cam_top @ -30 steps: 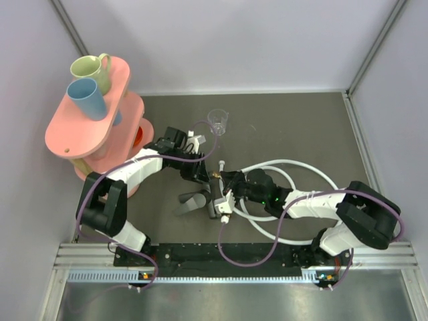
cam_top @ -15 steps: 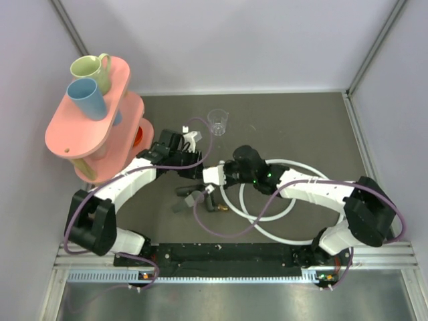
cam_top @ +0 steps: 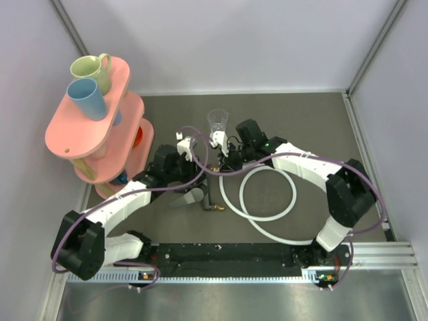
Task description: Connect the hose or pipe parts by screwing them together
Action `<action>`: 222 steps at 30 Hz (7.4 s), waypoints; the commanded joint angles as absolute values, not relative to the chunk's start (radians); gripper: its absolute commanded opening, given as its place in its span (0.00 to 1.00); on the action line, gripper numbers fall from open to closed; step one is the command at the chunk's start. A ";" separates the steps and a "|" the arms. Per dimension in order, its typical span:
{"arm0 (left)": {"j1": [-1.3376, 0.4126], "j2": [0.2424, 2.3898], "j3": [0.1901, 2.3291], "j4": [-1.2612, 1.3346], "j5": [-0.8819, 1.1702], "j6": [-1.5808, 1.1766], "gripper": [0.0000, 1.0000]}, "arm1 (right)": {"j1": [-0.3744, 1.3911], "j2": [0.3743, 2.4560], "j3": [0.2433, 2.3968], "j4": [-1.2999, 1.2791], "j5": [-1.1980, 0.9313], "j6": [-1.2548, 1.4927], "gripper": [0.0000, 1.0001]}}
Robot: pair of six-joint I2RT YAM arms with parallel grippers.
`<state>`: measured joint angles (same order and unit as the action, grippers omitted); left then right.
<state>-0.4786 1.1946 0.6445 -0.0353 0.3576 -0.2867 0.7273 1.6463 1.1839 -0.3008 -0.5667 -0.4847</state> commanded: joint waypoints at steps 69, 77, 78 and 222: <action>-0.328 1.523 1.129 -0.632 0.838 -0.141 0.00 | 0.907 1.508 0.607 0.696 -0.216 -1.476 0.56; -0.328 1.566 1.146 -0.635 0.811 -0.136 0.00 | 0.870 1.540 0.588 0.759 -0.195 -1.437 0.28; -0.328 1.571 1.146 -0.632 0.810 -0.141 0.00 | 0.862 1.551 0.591 0.765 -0.196 -1.433 0.20; -0.396 1.523 1.057 -0.360 0.831 -0.278 0.00 | 0.678 1.261 0.505 0.660 -0.514 -0.924 0.66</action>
<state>-0.4305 1.5051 0.9310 -0.2810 0.5407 -0.2268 0.5964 1.2739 0.5549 0.5850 -0.7292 -0.4278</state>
